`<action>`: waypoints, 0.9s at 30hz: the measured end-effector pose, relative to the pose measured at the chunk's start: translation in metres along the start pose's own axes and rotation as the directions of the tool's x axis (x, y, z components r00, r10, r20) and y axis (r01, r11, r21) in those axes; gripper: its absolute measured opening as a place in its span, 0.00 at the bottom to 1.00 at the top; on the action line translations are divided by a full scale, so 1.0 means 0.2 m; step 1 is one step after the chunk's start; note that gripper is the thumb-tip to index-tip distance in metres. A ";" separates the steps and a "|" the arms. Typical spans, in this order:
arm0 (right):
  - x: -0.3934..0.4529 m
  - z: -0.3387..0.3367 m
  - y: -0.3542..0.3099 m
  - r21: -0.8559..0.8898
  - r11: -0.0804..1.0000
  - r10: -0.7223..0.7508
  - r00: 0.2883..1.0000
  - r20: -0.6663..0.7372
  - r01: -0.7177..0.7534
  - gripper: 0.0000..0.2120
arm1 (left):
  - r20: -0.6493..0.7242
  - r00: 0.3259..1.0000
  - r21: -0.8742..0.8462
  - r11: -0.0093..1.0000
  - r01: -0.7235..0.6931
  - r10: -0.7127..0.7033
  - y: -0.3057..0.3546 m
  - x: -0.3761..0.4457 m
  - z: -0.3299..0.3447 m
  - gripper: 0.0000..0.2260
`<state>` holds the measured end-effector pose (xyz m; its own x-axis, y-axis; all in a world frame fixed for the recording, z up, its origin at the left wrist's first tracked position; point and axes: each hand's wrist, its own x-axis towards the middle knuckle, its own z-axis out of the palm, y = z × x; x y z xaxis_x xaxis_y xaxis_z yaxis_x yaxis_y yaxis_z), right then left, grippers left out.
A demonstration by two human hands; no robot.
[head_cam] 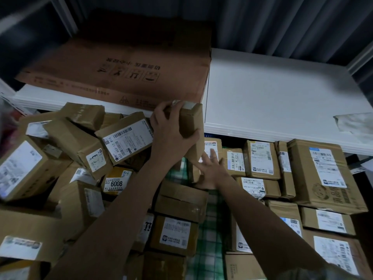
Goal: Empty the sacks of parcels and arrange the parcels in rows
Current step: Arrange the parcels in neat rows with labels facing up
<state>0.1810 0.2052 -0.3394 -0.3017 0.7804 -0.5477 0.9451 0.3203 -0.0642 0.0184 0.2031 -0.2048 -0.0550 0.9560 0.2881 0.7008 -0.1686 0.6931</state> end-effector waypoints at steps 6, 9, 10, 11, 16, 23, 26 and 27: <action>0.02 0.04 -0.05 -0.019 0.996 0.090 0.995 -0.053 -0.091 0.43 | -0.017 1.000 0.037 0.999 0.000 0.001 0.01 -0.01 -0.01 0.33; 0.03 0.04 -0.09 0.013 0.993 0.120 0.992 -0.039 -0.119 0.43 | -0.023 1.000 0.040 0.999 -0.007 0.008 0.01 -0.01 -0.02 0.33; 0.03 0.03 -0.09 0.016 0.992 0.123 0.992 -0.024 -0.123 0.43 | -0.028 1.000 0.042 0.999 -0.010 0.011 0.01 -0.01 -0.02 0.33; 0.03 0.02 -0.09 0.023 0.993 0.119 0.993 -0.014 -0.119 0.43 | -0.033 0.999 0.049 0.999 -0.014 0.016 0.01 -0.01 -0.03 0.33; -0.12 -0.07 -0.02 0.132 0.989 0.087 0.989 -0.116 -0.071 0.37 | -0.033 0.999 0.073 0.997 -0.022 0.024 0.00 -0.01 -0.05 0.33; -0.41 -0.38 -0.01 0.623 0.761 0.197 0.850 -0.488 0.181 0.21 | -0.011 1.000 0.113 0.993 0.024 -0.023 0.02 -0.04 -0.09 0.34; -0.56 -0.49 -0.08 0.788 0.515 0.094 0.892 -0.443 0.337 0.33 | 0.000 0.999 0.023 0.999 0.036 -0.036 0.06 -0.08 -0.12 0.35; -0.58 -0.51 -0.11 0.795 0.474 0.048 0.890 -0.453 0.378 0.38 | -0.007 0.999 -0.021 0.999 0.034 -0.034 0.08 -0.10 -0.13 0.34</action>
<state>0.1820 0.1625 -0.1888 -0.2801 0.9533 -0.1133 0.4339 0.0204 -0.9007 0.0123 0.1750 -0.1810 -0.0838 0.9594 0.2693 0.6834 -0.1413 0.7162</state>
